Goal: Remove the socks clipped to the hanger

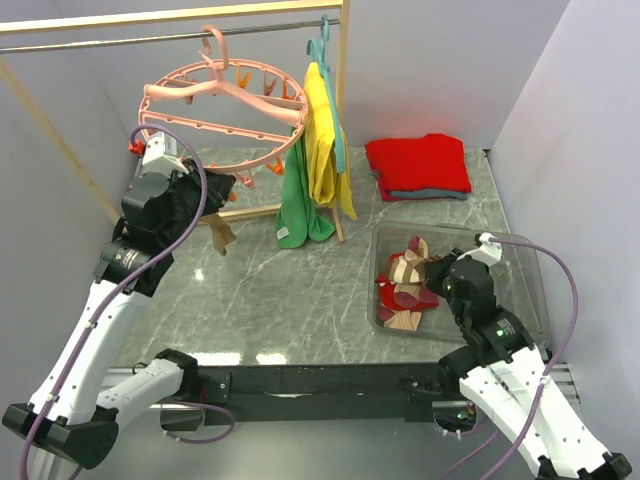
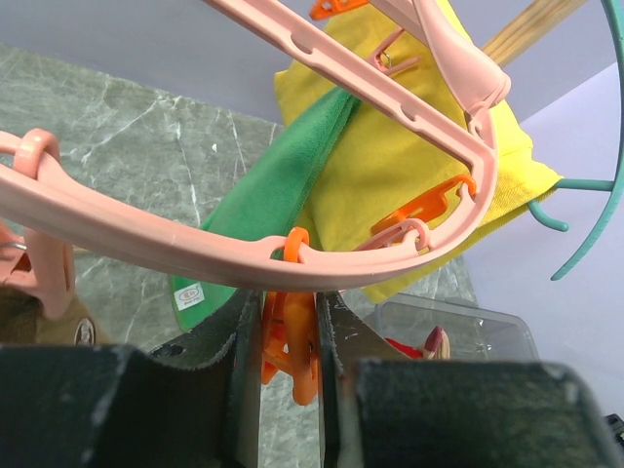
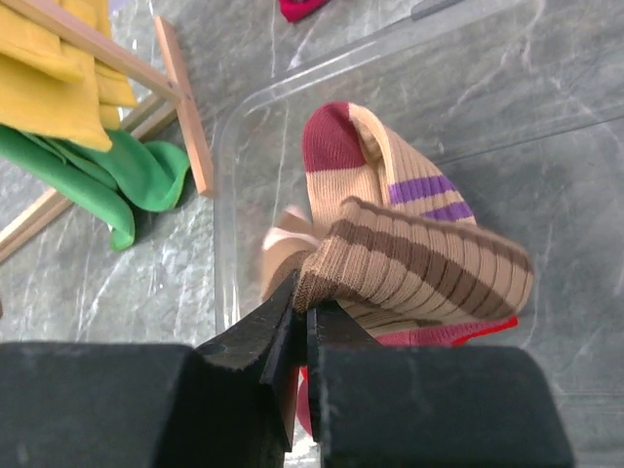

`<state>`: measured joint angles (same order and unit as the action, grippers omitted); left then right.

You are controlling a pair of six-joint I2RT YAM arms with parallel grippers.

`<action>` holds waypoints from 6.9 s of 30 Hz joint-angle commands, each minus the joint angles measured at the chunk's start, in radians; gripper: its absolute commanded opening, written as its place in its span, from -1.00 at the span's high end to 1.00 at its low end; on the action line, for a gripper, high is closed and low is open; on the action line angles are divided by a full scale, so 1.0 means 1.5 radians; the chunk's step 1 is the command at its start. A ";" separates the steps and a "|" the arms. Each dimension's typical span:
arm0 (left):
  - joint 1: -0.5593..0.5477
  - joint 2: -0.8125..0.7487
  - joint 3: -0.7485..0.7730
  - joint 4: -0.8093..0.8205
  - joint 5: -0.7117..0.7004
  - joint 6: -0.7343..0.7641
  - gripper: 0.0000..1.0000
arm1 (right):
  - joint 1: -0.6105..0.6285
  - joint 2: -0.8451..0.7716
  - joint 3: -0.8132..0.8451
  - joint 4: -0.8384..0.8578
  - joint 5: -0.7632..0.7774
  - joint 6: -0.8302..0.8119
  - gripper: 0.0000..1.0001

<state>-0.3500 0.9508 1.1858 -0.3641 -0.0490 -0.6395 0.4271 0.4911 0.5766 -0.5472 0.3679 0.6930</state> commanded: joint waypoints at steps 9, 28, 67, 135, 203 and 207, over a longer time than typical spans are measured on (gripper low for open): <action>0.002 -0.010 0.000 0.014 0.020 -0.004 0.96 | -0.003 0.010 0.025 0.014 -0.086 -0.050 -0.17; 0.002 -0.019 0.006 0.000 0.020 -0.006 0.95 | 0.224 0.284 0.207 0.138 -0.090 -0.150 -1.00; 0.002 -0.031 0.012 -0.025 0.073 -0.035 0.91 | 0.421 0.952 0.473 0.794 -0.226 -0.282 -0.58; 0.002 -0.108 0.036 -0.127 -0.021 0.040 -0.50 | 0.426 0.617 0.309 0.413 -0.462 -0.275 1.00; 0.002 -0.023 -0.026 0.021 0.035 -0.009 0.92 | 0.220 0.260 0.051 0.303 -0.209 -0.143 1.00; 0.002 -0.019 -0.028 0.027 0.035 -0.007 0.92 | 0.119 0.147 0.052 0.198 -0.115 -0.115 1.00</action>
<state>-0.3466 0.9161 1.1362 -0.3187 0.0059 -0.6670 0.7063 0.8375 0.6411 -0.1223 0.0414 0.4572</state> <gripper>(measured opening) 0.266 0.025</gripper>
